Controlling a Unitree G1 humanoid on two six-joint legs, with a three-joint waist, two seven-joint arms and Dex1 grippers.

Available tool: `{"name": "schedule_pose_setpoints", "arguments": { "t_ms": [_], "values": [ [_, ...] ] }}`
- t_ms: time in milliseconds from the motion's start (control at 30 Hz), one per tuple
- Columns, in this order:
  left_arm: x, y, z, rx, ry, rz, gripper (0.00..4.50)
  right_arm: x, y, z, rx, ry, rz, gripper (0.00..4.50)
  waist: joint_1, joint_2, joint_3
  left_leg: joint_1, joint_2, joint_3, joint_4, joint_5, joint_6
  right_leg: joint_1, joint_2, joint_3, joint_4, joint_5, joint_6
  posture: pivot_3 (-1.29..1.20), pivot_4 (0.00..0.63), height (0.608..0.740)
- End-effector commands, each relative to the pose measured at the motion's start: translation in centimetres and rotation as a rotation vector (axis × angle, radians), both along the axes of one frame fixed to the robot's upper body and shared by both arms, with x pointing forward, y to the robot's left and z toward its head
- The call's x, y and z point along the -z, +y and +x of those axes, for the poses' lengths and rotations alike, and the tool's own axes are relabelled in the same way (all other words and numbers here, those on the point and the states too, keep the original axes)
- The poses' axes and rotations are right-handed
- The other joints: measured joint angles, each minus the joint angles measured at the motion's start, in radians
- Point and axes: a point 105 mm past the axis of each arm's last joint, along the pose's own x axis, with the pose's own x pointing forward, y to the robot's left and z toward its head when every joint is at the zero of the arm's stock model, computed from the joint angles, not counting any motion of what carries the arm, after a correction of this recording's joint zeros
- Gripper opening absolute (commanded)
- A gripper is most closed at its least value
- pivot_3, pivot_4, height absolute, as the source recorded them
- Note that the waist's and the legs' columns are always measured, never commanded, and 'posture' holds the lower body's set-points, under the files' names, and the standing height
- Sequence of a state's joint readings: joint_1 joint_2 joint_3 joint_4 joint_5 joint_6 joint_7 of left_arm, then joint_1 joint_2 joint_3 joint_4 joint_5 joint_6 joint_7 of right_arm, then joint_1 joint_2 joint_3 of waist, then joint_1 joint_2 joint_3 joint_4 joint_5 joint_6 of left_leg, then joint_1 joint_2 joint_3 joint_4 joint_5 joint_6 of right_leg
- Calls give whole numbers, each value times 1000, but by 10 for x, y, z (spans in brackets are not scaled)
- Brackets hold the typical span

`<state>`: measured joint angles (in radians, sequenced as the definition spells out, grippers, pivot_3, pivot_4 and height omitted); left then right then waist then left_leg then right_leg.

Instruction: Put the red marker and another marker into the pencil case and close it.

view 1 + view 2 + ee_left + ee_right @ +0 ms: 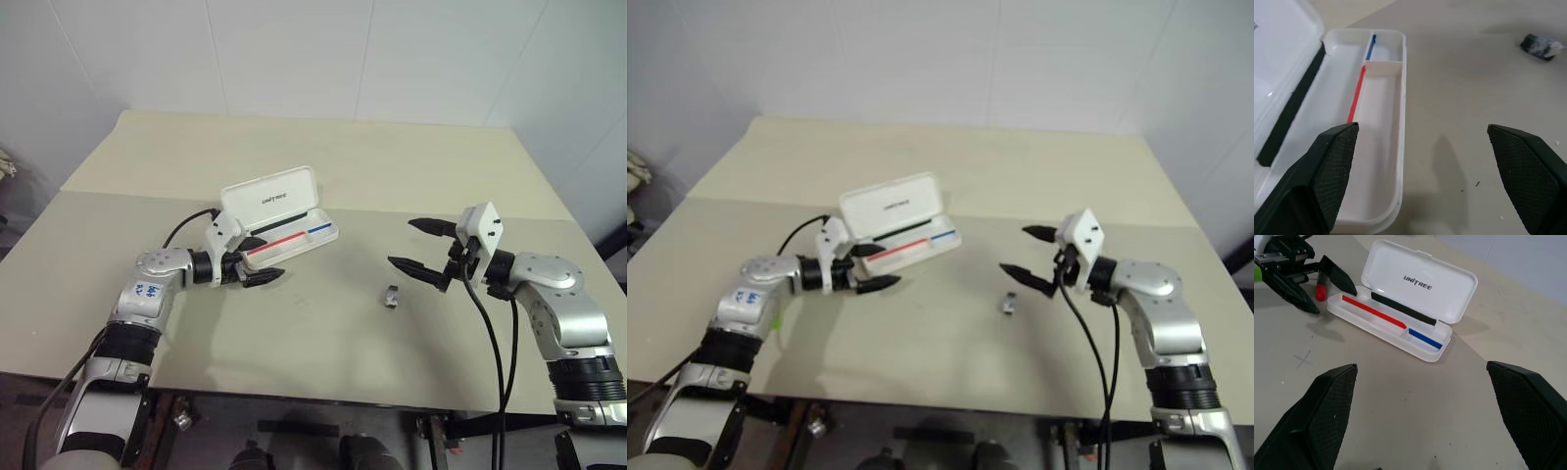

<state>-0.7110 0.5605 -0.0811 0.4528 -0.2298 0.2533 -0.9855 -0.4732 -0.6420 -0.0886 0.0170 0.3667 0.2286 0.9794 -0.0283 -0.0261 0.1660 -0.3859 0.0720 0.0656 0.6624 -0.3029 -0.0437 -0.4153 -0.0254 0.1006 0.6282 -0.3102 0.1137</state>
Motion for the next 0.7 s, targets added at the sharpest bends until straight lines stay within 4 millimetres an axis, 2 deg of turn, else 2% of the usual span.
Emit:
{"name": "schedule_pose_setpoints", "arguments": {
  "t_ms": [33, 333, 500, 533, 567, 700],
  "values": [
    [-12, -8, 4, 65, -37, 25, 4478, -11, 0, -5, 10, -42, 32, 4500, 0, 0, 0, 0, 0, 0, 0, 0, 0, 0, 0, 0, 0, 0, 0, 0, 150, 740],
    [-2, -14, 11, 129, 49, 120, 4478, -9, 0, -5, 28, -45, 45, 4500, 1, 0, 0, -1, -1, 0, 1, 0, 1, 0, 0, 1, 0, 0, 0, 0, 150, 740],
    [10, -9, 19, 132, 120, 258, 4478, -10, 2, -4, 31, -49, 51, 4500, 1, -1, 0, -1, -1, 0, 1, -1, 1, 0, 0, 1, 0, 0, 0, 0, 150, 740],
    [11, -9, 20, 134, 125, 273, 4059, -10, 2, -4, 32, -49, 51, 4500, 1, -1, 0, -1, -1, 0, 1, -1, 1, 0, 0, 1, 0, 0, 0, 0, 150, 740],
    [10, -9, 22, 131, 123, 284, 3862, -10, 2, -4, 32, -50, 51, 4500, 1, -1, 0, -1, -1, 0, 1, -1, 1, 0, 0, 1, 0, 0, 0, 0, 150, 740],
    [9, -10, 31, 112, 90, 342, 2575, -13, 2, -1, 36, -57, 51, 4500, 1, -1, 0, -1, -1, 0, 1, -1, 1, 0, 0, 1, 0, 0, 0, 0, 150, 740]
  ]
}}
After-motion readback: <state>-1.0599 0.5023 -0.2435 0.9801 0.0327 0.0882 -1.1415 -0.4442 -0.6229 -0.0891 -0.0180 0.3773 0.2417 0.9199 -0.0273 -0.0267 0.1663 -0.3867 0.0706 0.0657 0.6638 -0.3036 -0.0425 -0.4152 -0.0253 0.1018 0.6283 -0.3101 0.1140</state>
